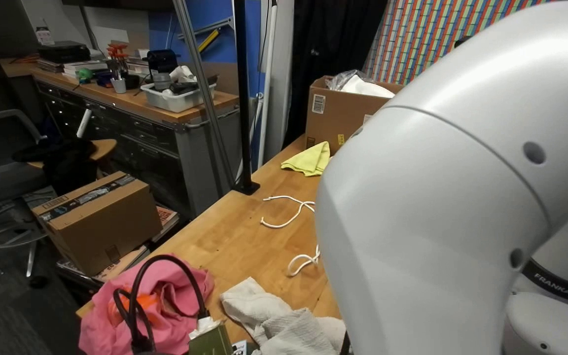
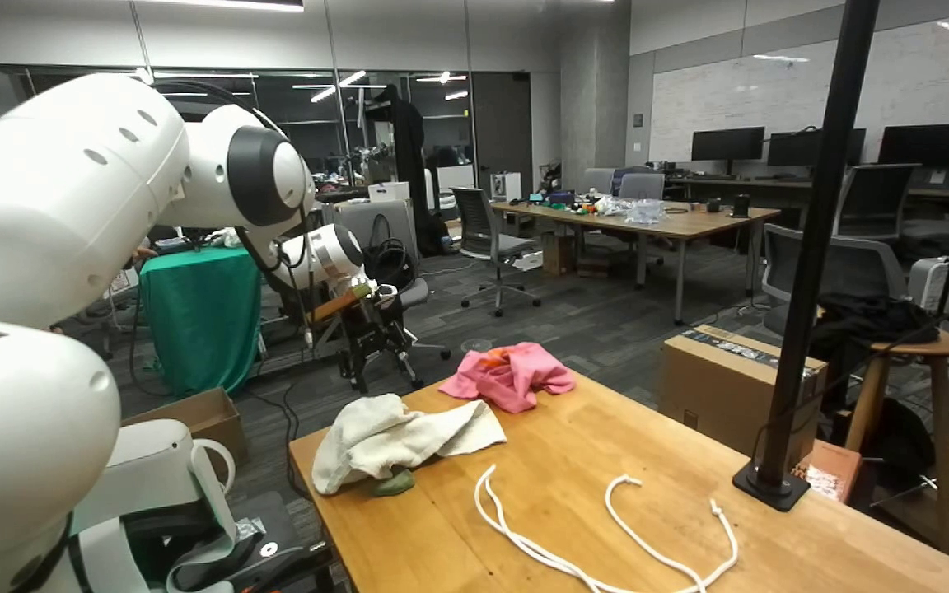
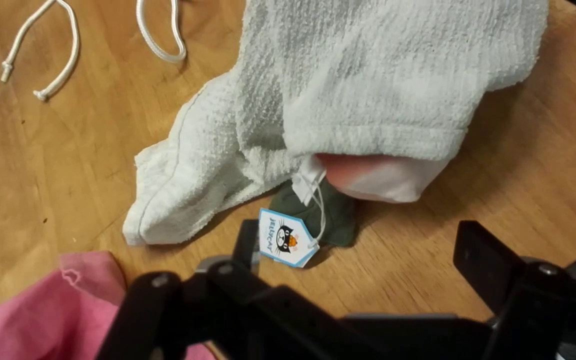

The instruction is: Move the peach shirt to the right, move the pink shirt to the left, move the white towel to the left, move the yellow towel to the right, move the thick white rope forwards, move the radish backwards

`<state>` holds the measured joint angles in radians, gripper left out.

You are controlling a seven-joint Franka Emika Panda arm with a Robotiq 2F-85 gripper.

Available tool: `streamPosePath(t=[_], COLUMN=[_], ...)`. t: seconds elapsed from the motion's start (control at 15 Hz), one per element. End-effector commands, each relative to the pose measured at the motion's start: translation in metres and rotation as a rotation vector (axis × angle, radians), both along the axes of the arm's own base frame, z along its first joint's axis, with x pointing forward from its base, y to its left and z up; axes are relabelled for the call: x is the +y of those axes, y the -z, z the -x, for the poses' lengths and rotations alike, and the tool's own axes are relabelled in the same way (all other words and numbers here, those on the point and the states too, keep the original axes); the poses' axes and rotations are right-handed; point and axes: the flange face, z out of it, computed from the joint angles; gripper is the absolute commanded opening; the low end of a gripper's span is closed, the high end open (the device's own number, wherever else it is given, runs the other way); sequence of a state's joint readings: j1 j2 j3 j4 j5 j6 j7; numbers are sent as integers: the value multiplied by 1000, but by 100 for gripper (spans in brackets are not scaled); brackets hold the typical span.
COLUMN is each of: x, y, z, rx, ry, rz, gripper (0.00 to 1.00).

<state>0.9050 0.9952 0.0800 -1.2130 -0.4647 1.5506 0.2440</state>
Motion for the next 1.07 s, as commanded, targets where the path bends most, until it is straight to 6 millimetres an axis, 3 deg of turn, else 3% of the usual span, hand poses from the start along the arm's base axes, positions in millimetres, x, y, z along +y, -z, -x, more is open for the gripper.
streamPosePath(t=[0.0, 1.0], x=[-3, -35], y=[1, 20], z=[-9, -23], rx=[0, 118], ry=[-6, 81], rz=[49, 81], gripper=[100, 100])
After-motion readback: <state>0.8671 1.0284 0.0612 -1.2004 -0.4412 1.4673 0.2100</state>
